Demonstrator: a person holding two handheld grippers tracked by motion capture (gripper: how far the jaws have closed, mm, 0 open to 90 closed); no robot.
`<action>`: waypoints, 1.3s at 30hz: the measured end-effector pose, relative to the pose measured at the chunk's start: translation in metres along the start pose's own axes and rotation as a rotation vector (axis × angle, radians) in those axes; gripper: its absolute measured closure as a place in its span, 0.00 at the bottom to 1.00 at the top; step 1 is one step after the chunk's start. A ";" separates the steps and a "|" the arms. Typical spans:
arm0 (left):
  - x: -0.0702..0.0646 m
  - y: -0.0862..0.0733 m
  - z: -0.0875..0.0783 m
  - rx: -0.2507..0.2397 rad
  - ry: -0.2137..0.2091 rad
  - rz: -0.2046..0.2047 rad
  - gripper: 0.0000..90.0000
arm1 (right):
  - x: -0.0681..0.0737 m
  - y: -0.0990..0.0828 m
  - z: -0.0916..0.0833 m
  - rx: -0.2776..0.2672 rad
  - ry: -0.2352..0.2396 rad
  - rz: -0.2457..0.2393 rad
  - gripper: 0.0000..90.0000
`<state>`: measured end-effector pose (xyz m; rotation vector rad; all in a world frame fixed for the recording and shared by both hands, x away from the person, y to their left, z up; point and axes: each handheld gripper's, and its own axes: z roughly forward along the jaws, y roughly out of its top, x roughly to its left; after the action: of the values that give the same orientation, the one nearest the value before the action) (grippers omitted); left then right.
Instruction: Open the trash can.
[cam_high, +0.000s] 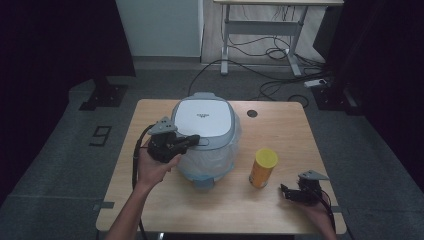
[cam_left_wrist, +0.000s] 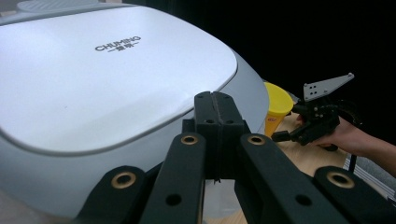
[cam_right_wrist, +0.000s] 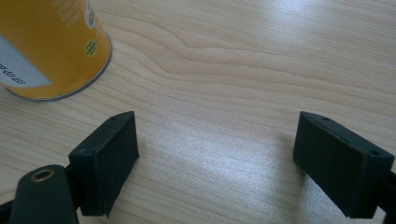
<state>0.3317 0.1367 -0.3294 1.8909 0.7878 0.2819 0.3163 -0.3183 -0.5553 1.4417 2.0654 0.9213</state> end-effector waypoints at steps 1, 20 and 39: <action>-0.001 0.001 0.002 0.005 -0.003 0.009 1.00 | 0.000 0.000 0.000 0.000 0.000 -0.001 0.15; -0.003 -0.002 -0.003 -0.026 0.033 0.030 1.00 | 0.000 0.000 -0.001 0.000 -0.001 0.002 0.15; 0.037 -0.065 -0.055 -0.102 0.242 -0.012 0.34 | 0.000 -0.001 -0.001 0.000 -0.001 0.001 0.15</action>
<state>0.3051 0.2172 -0.3676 1.7761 0.9276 0.5415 0.3156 -0.3189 -0.5553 1.4432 2.0642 0.9205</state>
